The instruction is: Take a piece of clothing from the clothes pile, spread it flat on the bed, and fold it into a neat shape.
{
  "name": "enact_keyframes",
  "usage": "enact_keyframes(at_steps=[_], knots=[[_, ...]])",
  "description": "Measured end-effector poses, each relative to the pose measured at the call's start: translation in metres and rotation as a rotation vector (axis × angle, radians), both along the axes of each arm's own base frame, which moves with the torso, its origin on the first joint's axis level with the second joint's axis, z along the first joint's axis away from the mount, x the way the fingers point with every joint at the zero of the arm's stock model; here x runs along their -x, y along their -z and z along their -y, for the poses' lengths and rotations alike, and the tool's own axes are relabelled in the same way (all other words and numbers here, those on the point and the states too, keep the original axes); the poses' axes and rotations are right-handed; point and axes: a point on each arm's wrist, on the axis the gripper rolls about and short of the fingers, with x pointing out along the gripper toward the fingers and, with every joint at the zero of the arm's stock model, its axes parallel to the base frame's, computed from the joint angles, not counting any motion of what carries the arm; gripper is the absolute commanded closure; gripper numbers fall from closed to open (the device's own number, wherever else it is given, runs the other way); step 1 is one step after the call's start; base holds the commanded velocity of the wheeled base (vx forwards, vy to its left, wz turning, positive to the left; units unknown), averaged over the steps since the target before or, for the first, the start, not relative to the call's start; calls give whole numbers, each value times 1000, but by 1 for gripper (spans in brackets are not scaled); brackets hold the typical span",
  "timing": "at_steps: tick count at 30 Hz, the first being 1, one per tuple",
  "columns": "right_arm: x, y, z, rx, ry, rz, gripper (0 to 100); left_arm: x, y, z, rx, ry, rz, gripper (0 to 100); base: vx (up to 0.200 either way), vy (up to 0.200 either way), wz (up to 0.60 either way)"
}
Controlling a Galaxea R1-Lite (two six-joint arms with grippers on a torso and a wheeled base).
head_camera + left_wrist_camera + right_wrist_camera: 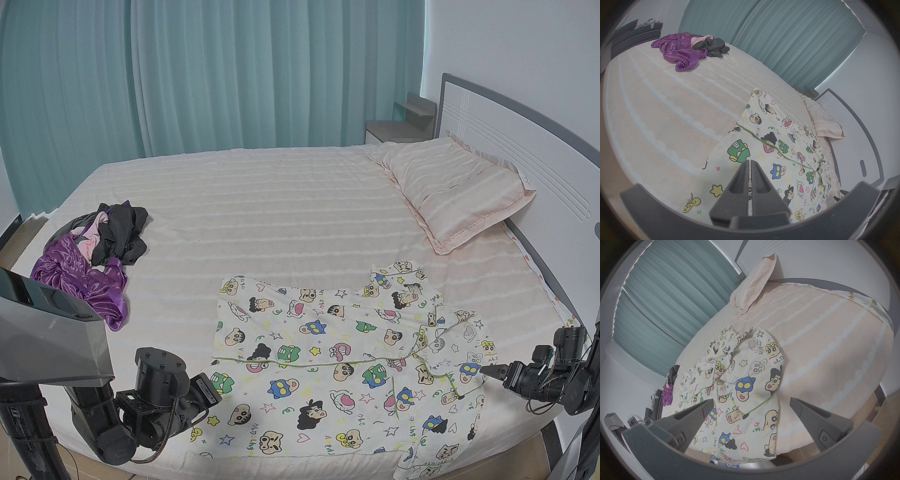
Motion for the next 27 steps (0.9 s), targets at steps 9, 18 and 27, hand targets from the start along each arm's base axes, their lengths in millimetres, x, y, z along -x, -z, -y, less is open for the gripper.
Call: enact_keyframes(at_steps=[9, 18, 27], knots=[[0, 0, 0, 0, 0, 1, 0, -1, 2, 2, 8, 1, 27, 100, 0, 0, 0], [-1, -1, 0, 4, 2, 17, 0, 3, 6, 3, 1, 9, 7, 100, 0, -111, 0], [-12, -18, -3, -45, 64, 166, 0, 10, 7, 12, 30, 7, -1, 100, 0, -156, 0]])
